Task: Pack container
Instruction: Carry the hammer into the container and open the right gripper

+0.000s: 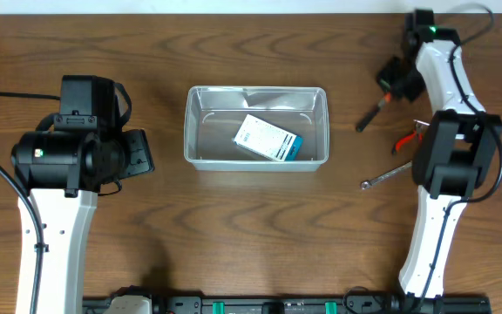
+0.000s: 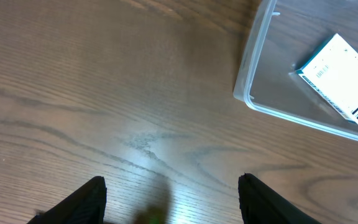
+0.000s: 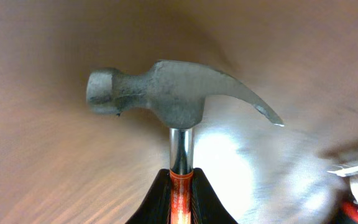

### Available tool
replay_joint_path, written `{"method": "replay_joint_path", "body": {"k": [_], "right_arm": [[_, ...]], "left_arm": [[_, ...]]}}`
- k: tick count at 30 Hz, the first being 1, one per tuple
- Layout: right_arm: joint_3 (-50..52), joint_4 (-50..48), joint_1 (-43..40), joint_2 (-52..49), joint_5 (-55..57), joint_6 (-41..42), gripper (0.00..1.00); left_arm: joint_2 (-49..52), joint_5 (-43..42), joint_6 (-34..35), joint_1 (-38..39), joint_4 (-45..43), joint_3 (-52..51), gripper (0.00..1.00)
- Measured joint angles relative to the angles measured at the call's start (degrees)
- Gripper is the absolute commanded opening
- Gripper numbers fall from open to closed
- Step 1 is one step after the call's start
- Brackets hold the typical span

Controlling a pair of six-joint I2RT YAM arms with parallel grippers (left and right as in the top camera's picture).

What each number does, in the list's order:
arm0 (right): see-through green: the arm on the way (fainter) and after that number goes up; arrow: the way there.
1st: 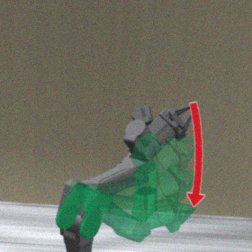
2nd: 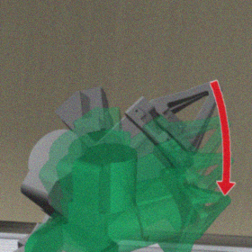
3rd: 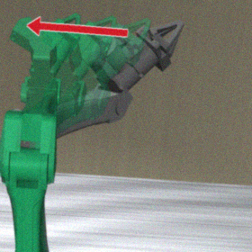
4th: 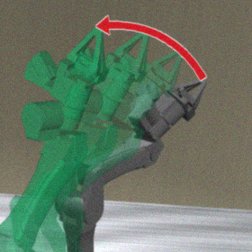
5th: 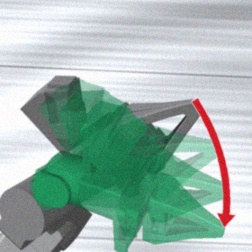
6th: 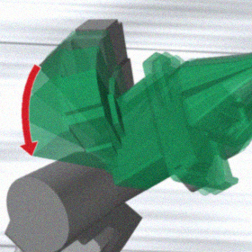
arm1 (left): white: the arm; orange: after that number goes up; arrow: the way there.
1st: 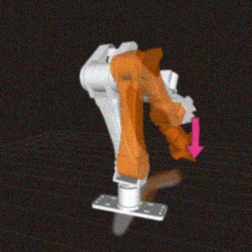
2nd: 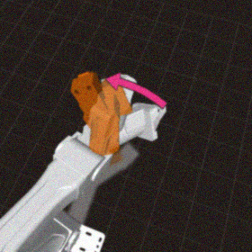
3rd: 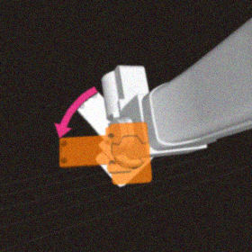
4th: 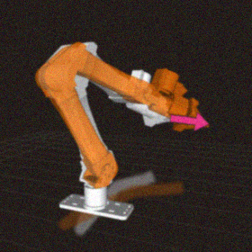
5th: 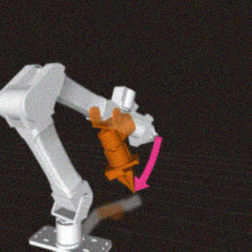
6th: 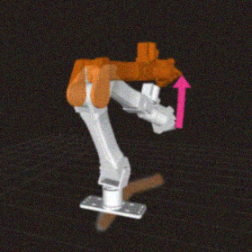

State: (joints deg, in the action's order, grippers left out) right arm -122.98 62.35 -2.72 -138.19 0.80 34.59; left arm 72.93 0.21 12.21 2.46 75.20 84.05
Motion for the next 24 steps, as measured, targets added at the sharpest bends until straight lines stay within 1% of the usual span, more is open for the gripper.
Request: {"method": "replay_joint_path", "body": {"k": [4,7,9,12,14,16,19,24], "right_arm": [[-3.65,-3.15,6.43,6.71,-0.11,-17.18,0.01],[-5.97,-3.54,13.92,13.42,-0.33,-33.31,0.01],[-6.99,-3.08,18.45,16.20,-0.48,-41.57,0.01],[-7.74,-1.20,26.10,18.10,-1.38,-54.40,0.01],[-7.61,0.00,29.62,17.55,-1.90,-60.98,0.01],[-6.86,0.07,32.20,16.24,-2.64,-66.42,0.01],[-5.11,0.37,34.42,13.94,-4.28,-72.39,0.01],[-3.02,0.85,35.34,9.07,-8.11,-77.13,0.01]], "left_arm": [[0.00,0.00,0.00,0.00,0.00,0.00,0.61],[0.00,0.00,0.00,0.00,-0.02,0.00,0.61],[0.00,0.00,0.00,0.00,0.00,0.00,0.61],[0.00,0.02,0.00,0.00,0.00,0.00,0.61],[0.00,0.02,0.00,0.00,-0.02,0.00,0.61],[0.00,0.02,-0.02,0.00,0.00,0.00,0.61],[0.00,0.13,-0.26,0.00,0.00,0.00,0.61],[0.00,3.45,-0.46,0.02,-0.07,0.00,0.61]]}}
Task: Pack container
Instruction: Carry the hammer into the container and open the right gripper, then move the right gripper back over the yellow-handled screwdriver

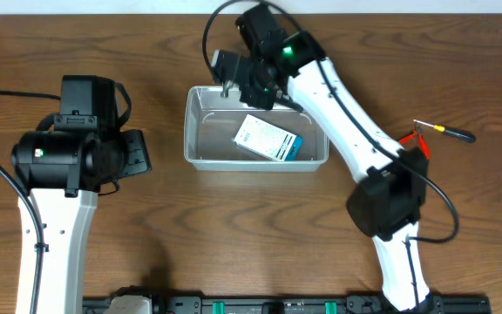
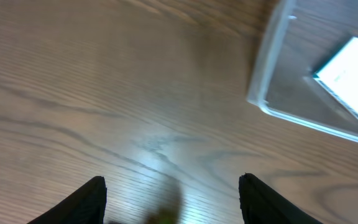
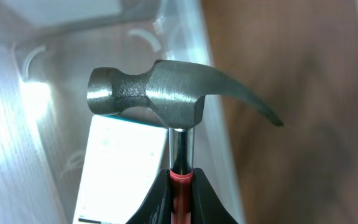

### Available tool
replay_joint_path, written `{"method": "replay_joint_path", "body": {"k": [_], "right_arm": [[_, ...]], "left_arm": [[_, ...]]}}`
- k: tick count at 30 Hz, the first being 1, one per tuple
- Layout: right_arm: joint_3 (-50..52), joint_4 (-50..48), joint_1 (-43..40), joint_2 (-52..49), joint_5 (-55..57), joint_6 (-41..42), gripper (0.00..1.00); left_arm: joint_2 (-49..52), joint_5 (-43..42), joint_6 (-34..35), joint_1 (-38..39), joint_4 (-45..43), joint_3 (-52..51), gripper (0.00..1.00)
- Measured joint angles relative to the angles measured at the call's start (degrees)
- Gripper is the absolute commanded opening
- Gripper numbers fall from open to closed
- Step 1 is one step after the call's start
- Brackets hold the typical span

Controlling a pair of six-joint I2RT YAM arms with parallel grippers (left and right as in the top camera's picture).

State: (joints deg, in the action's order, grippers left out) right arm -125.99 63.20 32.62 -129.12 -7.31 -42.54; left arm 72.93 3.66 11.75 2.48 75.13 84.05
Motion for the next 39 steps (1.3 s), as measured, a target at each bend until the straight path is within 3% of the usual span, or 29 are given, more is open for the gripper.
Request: {"method": "replay_joint_path", "body": {"k": [6,8,12,13,14,15,25,30,33,39], "right_arm": [[0.52,2.56,-0.13,-5.95,-2.49,-1.68,0.04],[0.63,3.21,-0.13,-7.41,-2.84,-1.77,0.10],[0.96,3.32,-0.13,-9.05,-3.41,-1.88,0.32],[0.98,3.28,-0.13,-9.07,-3.52,-1.81,0.43],[0.98,3.26,-0.13,-9.07,-3.58,-1.70,0.65],[0.94,3.19,-0.13,-9.05,-3.67,-1.73,0.68],[0.96,2.95,-0.57,-6.29,-3.10,0.87,0.71],[1.03,-0.61,-4.76,4.83,-0.87,8.17,0.76],[0.35,-1.44,-12.59,14.10,-0.26,16.81,0.99],[-1.55,5.68,-35.34,21.27,1.77,41.31,0.99]], "left_arm": [[0.00,2.86,-0.50,-0.02,-0.90,0.00,0.62],[0.00,3.21,-1.33,-0.02,-1.27,0.00,0.62],[0.00,4.70,-3.34,-0.42,-2.54,0.00,0.65],[0.00,4.96,-3.78,-0.98,-3.13,0.00,0.66],[0.00,5.27,-3.98,-1.66,-3.65,0.00,0.66],[0.00,5.60,-4.31,-2.89,-4.22,0.00,0.66],[0.00,6.69,-4.33,-9.88,-6.05,0.00,0.66],[-0.02,6.86,-4.33,-9.88,-6.12,0.00,0.66],[-0.02,6.88,-4.33,-9.88,-6.12,0.00,0.66],[-0.02,6.88,-4.28,-9.88,-6.12,0.00,0.66]]}}
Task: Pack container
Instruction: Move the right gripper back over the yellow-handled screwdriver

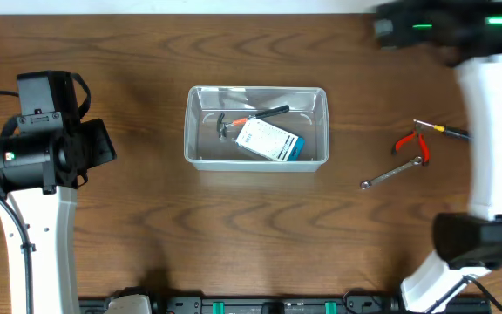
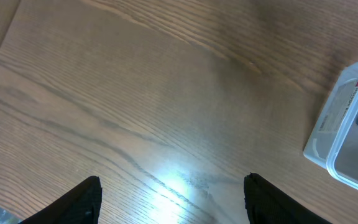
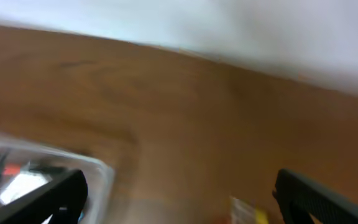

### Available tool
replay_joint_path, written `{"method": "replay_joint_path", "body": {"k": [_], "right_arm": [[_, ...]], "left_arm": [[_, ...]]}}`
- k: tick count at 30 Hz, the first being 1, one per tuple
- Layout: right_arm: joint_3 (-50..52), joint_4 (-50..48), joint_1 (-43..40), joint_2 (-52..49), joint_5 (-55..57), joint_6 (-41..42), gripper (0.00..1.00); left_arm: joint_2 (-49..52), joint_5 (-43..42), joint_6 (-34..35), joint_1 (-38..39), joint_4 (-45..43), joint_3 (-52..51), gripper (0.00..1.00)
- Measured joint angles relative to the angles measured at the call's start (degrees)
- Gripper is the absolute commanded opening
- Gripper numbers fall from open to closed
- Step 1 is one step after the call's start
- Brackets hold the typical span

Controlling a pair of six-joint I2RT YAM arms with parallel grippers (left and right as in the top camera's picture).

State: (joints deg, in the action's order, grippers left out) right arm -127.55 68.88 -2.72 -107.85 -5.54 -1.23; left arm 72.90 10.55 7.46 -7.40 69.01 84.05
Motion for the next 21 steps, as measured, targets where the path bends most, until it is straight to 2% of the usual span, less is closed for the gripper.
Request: {"method": "replay_joint_path", "body": {"k": [4,8,11,15,21], "right_arm": [[2.36,8.92,-10.29,-3.04,1.77,18.60,0.99],[7.63,9.75,-16.55,-7.08,2.21,33.59,0.99],[12.59,6.01,-18.75,-9.22,1.55,41.07,0.99],[18.56,-3.32,-19.50,-10.84,0.04,46.12,0.99],[27.74,-11.37,-19.50,-11.21,-0.31,56.28,0.99]], "left_arm": [[0.00,-0.02,0.00,0.00,0.04,0.00,0.66],[0.00,-0.02,0.00,0.00,0.07,0.00,0.66],[0.00,0.00,0.00,0.00,0.09,0.00,0.66],[0.00,0.00,0.02,0.00,0.35,0.00,0.66],[0.02,-0.02,0.00,0.00,1.57,0.00,0.66]]}}
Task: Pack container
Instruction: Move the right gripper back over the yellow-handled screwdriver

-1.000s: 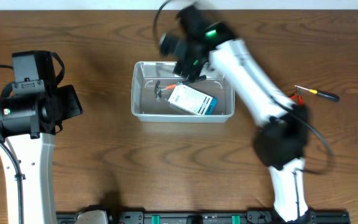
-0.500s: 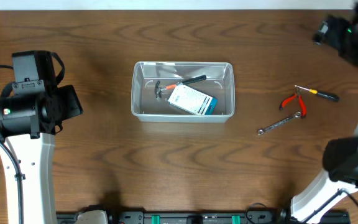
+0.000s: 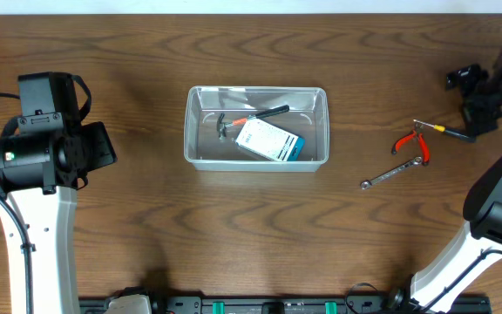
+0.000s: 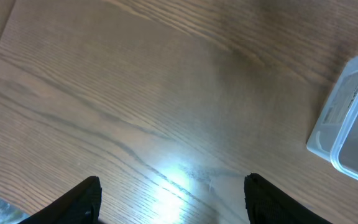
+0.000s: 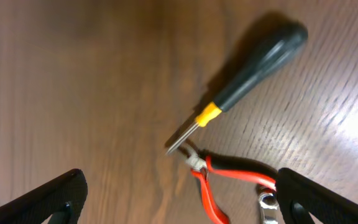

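The clear plastic container point(image 3: 197, 131) stands mid-table, its corner showing in the left wrist view point(image 4: 347, 134). Inside lie a hammer point(image 3: 249, 118) and a white-and-teal box point(image 3: 268, 139). My right gripper point(image 3: 478, 94) is open at the far right, above a black-handled screwdriver point(image 5: 260, 56) and red pliers point(image 5: 229, 169), with nothing between its fingers point(image 5: 48, 196). A wrench point(image 3: 393, 173) lies nearby. My left gripper point(image 4: 173, 202) is open over bare wood, left of the container.
The screwdriver point(image 3: 447, 131), pliers point(image 3: 410, 142) and wrench lie close together on the wood right of the container. The table's far edge runs just beyond the right arm. The left arm point(image 3: 46, 157) stands at the left side.
My right gripper was blurred near the table's far right corner; now it is lower, above the screwdriver and pliers, still open. The left arm and the container's contents have not moved.
My right gripper held the hammer at the right of the table, then held it over the container's left end. Later the hammer lay in the container beside the box and the gripper was open, far right. The left arm moved further left meanwhile.
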### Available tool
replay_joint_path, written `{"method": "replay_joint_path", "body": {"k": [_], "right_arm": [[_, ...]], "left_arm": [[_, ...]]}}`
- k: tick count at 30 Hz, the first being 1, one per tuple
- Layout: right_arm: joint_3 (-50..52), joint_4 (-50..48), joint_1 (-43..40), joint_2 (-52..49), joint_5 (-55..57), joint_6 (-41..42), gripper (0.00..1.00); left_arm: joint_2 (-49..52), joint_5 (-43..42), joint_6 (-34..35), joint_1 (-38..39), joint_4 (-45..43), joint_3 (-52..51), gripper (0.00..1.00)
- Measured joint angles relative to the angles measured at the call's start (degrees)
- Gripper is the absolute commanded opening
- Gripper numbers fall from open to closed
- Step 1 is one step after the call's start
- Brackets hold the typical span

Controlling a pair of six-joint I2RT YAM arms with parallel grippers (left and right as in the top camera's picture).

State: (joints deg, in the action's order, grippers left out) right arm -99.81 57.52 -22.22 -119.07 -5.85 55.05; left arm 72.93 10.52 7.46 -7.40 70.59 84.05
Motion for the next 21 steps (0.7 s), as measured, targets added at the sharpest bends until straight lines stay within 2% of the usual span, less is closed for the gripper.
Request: {"method": "replay_joint_path", "body": {"k": [9,21], "right_arm": [[10.99,-4.02,0.00,-0.72,2.67,13.86,0.96],[12.17,-9.05,0.00,-0.72,5.55,20.63,0.99]], "left_arm": [[-0.02,0.00,0.00,0.00,0.83,0.00,0.66],[-0.02,0.00,0.24,0.00,2.60,0.00,0.66]]}}
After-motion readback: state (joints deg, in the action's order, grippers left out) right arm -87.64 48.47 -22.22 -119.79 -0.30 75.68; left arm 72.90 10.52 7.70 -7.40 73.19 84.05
